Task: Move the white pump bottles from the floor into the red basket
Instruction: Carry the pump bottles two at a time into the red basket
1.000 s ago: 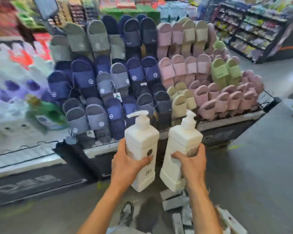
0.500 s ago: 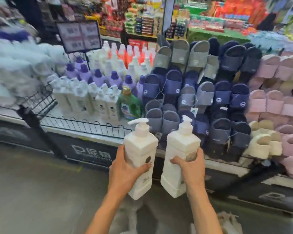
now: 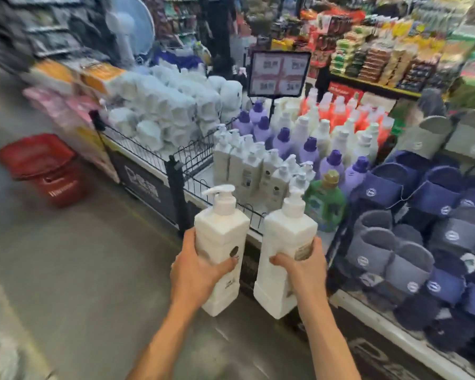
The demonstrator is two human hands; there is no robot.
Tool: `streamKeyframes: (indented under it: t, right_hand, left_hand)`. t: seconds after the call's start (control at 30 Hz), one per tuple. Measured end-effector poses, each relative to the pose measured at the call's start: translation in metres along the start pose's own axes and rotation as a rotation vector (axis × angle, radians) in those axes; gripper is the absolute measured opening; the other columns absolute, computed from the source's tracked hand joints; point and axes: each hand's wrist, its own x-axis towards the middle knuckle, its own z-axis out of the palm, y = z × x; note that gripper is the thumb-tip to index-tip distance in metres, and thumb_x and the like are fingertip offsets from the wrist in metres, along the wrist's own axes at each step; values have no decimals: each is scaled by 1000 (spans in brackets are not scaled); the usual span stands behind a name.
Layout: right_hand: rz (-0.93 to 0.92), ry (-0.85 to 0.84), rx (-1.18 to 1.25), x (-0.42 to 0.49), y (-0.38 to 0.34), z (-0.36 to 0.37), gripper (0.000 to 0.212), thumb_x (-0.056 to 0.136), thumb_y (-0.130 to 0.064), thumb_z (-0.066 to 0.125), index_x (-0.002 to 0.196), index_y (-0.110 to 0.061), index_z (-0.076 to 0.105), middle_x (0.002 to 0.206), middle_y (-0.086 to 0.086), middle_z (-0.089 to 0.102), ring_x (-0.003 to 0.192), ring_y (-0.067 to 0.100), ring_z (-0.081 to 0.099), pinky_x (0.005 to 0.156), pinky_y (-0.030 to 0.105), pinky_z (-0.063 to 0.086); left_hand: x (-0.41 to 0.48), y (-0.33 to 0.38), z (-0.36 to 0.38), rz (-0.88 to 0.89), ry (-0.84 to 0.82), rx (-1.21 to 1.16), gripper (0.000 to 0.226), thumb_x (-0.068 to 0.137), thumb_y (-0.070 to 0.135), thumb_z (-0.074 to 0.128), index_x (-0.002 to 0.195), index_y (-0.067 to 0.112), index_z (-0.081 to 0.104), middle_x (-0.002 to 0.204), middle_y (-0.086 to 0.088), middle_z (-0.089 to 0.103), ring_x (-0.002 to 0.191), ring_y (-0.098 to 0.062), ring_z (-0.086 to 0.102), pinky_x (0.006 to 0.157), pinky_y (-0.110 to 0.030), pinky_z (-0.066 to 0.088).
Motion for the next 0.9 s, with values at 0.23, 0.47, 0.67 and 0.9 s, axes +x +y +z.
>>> streamKeyframes:
  t: [0.23,0.47,0.67,0.9]
  right_hand:
    - [-54,-256,-64,51,-26,102,68,65,-2,86,117,-30,51,108,-7,61,97,10,59,70,32,46]
    - [-94,-501,-83,91,-44,193,70,60,-13,87,117,-31,52,108,-7,63,97,13,62,73,36,50]
    - [-108,-682,-99,96,-50,270,67,51,-20,81,113,-28,54,104,-5,65,92,15,63,71,35,51]
    - [-136,-835,-133,76,-56,364,70,60,-7,86,120,-27,54,106,-5,65,94,17,64,71,35,49]
  left_hand:
    - [42,-19,-60,-79,319,-105,79,43,56,88,110,37,51,101,29,65,96,-4,65,85,-47,56]
    - [75,-38,-114,-169,596,-96,80,41,58,90,109,43,50,101,25,67,95,-15,68,83,-53,56]
    - [81,-58,-156,-216,780,-119,79,42,53,92,108,49,50,103,21,68,95,-11,68,83,-52,57]
    - [97,-89,-221,-240,900,-128,83,43,52,94,114,40,52,107,16,69,99,-14,68,86,-54,56]
